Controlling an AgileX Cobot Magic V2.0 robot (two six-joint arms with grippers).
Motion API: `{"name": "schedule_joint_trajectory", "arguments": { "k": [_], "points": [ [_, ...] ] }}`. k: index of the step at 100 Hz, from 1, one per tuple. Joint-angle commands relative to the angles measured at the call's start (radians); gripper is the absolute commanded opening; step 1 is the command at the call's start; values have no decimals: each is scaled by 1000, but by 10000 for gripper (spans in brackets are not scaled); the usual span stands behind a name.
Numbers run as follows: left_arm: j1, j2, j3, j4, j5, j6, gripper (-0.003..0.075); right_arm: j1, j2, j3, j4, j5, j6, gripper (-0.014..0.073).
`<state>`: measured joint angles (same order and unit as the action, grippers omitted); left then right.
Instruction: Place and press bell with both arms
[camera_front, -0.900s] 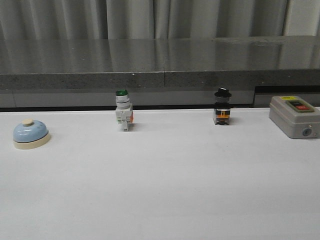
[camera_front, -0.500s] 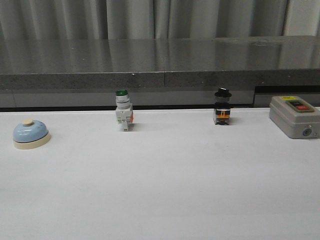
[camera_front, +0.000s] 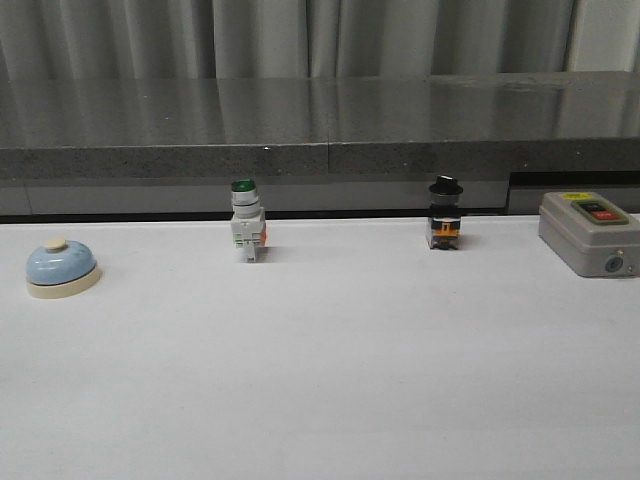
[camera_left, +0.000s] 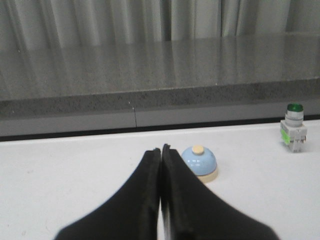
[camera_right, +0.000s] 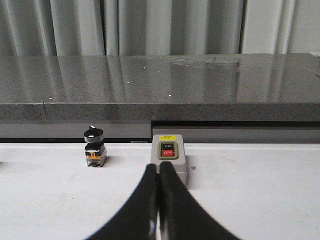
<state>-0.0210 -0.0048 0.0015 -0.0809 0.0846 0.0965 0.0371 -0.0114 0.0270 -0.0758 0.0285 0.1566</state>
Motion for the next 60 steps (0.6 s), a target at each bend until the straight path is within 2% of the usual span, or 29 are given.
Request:
{"name": "schedule_joint_trajectory", "arguments": {
  "k": [1,9,23,60],
  "points": [
    [4,-35,16,-10,-160,-3,-19,-6,-12,0,-2,-85,-4,-59],
    [4,-28,-7,-10,-138,-3,-19,-6,-12,0,-2,-85,-4,-59],
    [4,52,-99,-8,-13,-3,-19,-6,-12,0,-2,-85,-4,-59],
    [4,417,-324,-31,-14,-24,-19,-6,-12,0,-2,-85,-4,-59]
  ]
}}
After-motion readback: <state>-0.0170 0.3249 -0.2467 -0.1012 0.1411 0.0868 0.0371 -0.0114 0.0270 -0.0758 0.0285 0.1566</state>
